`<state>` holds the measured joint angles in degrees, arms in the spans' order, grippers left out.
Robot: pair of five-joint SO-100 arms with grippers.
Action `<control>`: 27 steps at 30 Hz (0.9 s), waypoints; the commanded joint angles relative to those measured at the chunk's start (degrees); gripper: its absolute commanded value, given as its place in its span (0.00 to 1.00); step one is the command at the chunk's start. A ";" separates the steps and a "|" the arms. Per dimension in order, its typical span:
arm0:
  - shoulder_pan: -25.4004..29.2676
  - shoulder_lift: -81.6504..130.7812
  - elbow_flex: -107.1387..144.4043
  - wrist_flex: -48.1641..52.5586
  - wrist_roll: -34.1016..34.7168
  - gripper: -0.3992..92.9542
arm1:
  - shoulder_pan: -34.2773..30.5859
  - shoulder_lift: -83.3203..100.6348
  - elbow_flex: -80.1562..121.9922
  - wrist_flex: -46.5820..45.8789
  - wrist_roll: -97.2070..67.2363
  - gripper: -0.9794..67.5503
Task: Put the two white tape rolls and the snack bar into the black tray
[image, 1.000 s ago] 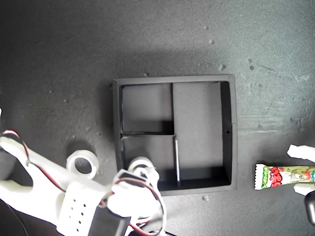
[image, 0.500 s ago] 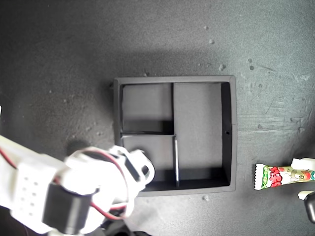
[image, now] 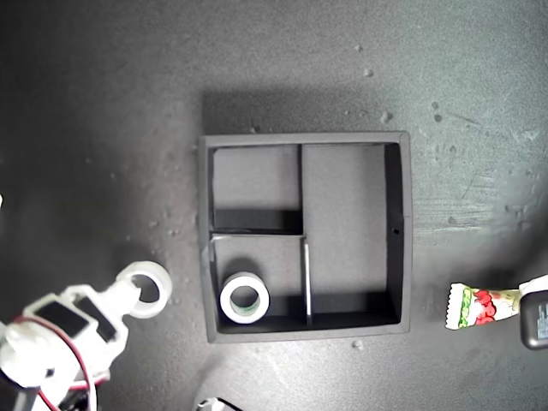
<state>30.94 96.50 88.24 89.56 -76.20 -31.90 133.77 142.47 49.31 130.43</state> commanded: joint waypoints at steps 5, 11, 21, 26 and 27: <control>4.31 4.83 13.45 -14.33 -4.22 0.19 | 8.00 0.97 -3.60 -2.20 10.02 0.01; 5.10 1.14 14.06 -19.16 -1.23 0.19 | 11.43 0.97 -2.20 -3.43 15.21 0.01; 4.92 -4.31 14.59 -20.30 -1.67 0.19 | 16.87 0.26 -3.78 -5.27 12.57 0.01; 2.46 -5.54 15.73 -21.88 0.26 0.15 | 22.76 0.18 -11.51 -2.11 -18.72 0.00; 1.76 -6.24 15.56 -22.15 1.23 0.12 | 23.55 0.09 -13.18 -0.09 -24.35 0.00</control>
<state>34.72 90.79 103.97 68.29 -76.73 -10.55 133.68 134.91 46.23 145.99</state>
